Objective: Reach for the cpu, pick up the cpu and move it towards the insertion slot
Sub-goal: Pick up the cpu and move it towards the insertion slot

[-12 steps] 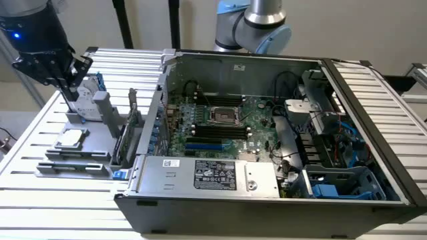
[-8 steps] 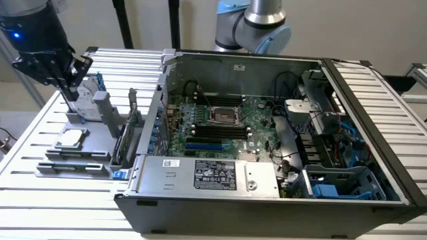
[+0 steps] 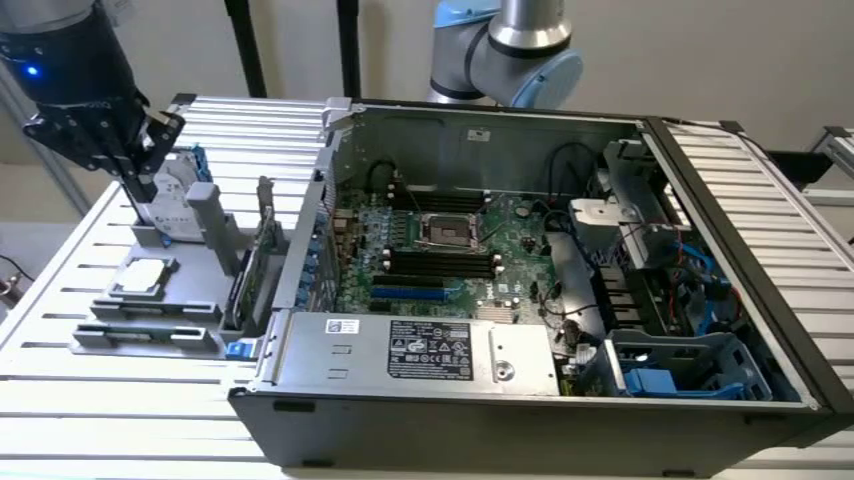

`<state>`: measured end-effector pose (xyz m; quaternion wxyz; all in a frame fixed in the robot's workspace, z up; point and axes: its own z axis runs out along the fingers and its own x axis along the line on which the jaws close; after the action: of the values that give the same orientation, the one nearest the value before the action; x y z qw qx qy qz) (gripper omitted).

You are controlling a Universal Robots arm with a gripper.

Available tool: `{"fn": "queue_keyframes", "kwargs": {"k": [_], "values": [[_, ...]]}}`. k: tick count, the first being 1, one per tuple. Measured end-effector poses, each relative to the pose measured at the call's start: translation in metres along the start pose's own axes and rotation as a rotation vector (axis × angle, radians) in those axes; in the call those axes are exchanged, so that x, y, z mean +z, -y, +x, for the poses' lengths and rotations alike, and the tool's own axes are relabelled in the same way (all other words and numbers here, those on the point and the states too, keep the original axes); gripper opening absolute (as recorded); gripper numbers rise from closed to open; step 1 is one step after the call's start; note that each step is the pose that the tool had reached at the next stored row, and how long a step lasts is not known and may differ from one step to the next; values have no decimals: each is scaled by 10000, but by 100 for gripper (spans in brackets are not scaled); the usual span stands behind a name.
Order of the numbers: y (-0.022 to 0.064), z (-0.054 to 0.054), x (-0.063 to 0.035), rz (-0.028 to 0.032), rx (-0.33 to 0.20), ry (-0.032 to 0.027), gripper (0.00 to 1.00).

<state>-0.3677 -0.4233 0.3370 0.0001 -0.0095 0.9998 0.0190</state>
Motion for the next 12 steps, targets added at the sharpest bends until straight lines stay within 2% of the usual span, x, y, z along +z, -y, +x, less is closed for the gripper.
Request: {"fn": "queue_keyframes", "kwargs": {"k": [4, 12], "values": [[-24, 177, 3, 0, -3, 73, 11], [-103, 530, 7, 1, -4, 93, 11]]}}
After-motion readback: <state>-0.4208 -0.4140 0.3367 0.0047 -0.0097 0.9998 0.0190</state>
